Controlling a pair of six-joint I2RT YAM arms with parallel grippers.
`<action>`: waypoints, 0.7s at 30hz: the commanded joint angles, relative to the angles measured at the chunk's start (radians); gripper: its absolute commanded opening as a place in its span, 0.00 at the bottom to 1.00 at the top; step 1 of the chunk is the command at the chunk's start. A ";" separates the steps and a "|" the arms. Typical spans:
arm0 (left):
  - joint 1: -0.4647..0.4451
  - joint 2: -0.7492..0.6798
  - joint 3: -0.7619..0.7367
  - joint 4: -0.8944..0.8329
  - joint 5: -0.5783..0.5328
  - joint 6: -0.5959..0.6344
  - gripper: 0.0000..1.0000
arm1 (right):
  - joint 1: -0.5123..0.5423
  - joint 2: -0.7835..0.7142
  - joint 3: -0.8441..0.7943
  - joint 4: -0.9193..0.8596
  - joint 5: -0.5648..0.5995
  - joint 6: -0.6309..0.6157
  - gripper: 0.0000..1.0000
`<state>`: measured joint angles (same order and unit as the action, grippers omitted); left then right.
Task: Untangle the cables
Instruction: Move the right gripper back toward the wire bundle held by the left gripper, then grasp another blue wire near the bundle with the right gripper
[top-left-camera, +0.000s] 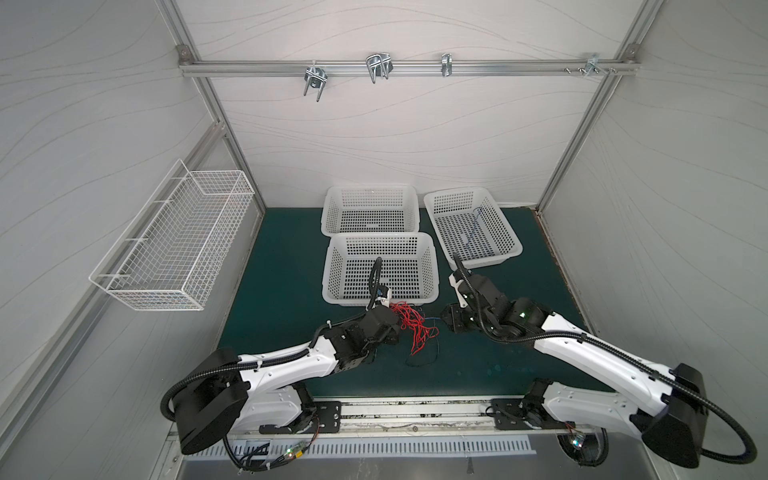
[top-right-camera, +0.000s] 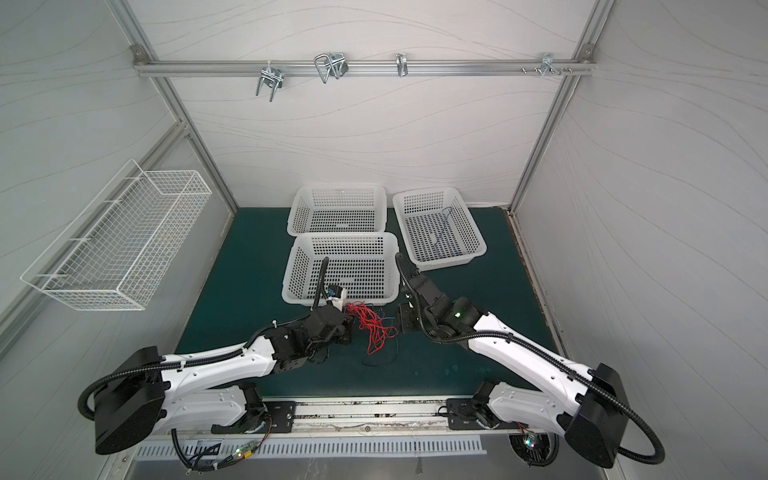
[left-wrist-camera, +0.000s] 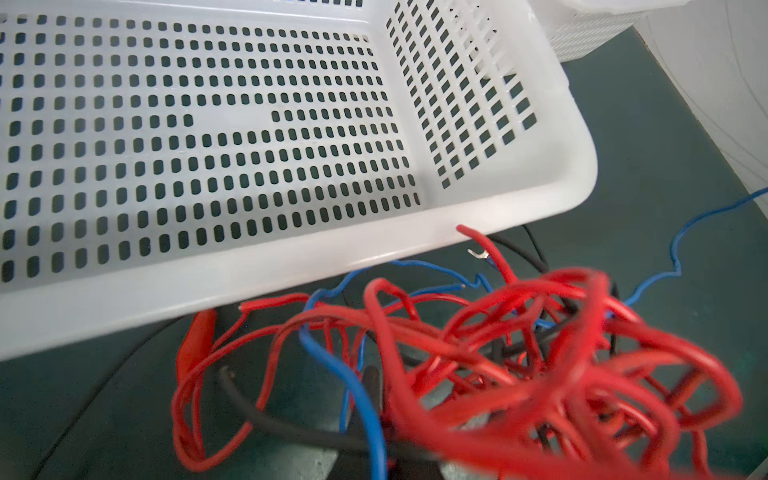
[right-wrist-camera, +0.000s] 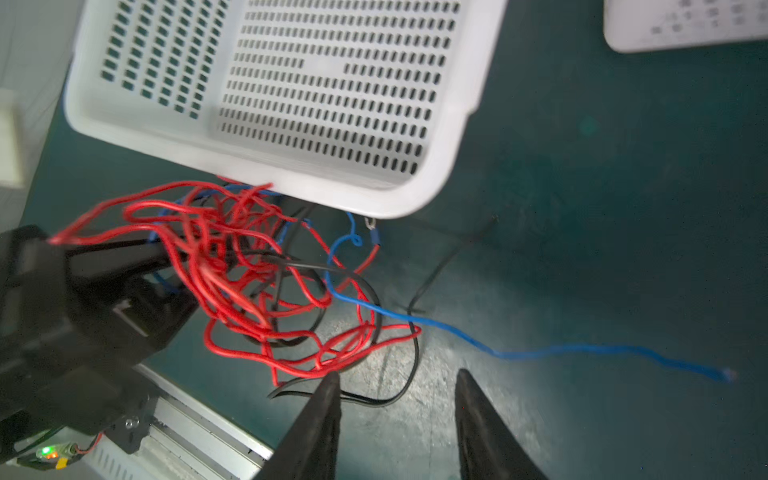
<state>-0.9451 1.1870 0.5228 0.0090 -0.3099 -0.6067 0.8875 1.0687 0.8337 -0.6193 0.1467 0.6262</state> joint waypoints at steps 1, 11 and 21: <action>0.002 0.016 0.049 0.041 -0.002 -0.025 0.00 | -0.016 -0.049 -0.052 -0.064 0.021 0.176 0.46; 0.002 0.028 0.051 0.068 0.034 -0.020 0.00 | -0.042 -0.171 -0.249 0.169 0.011 0.416 0.58; 0.002 0.027 0.047 0.073 0.055 -0.024 0.00 | -0.068 -0.085 -0.240 0.319 0.001 0.412 0.61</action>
<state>-0.9451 1.2110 0.5270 0.0273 -0.2630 -0.6106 0.8371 0.9604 0.5823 -0.3767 0.1501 1.0061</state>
